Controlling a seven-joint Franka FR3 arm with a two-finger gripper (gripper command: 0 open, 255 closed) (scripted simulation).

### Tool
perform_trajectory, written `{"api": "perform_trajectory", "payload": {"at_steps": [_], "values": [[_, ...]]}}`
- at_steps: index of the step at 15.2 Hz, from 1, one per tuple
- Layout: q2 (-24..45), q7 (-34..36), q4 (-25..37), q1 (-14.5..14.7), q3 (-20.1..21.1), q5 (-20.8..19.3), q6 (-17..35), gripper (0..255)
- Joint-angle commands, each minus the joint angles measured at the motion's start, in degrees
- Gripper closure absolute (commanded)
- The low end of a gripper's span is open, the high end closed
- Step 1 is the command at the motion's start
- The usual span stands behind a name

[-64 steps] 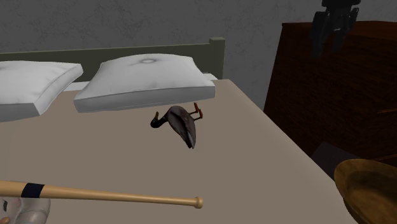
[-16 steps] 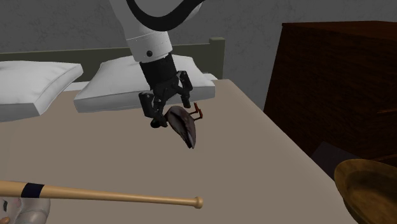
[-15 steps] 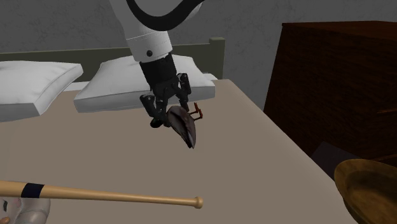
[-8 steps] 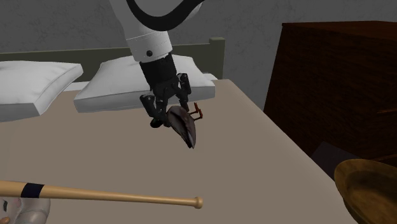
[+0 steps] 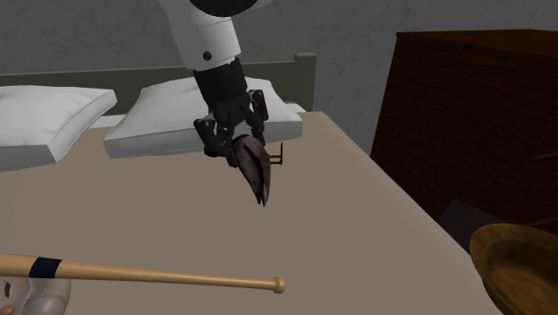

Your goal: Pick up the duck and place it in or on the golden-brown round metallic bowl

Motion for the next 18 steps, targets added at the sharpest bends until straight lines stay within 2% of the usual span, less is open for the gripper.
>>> {"api": "perform_trajectory", "payload": {"at_steps": [1, 18], "values": [[-0.18, -0.13, 1.34, 0.06, 0.04, 0.07, -1.50, 255], [0.99, -0.74, 15.65, 1.53, 0.24, -0.22, -14.58, 255]]}}
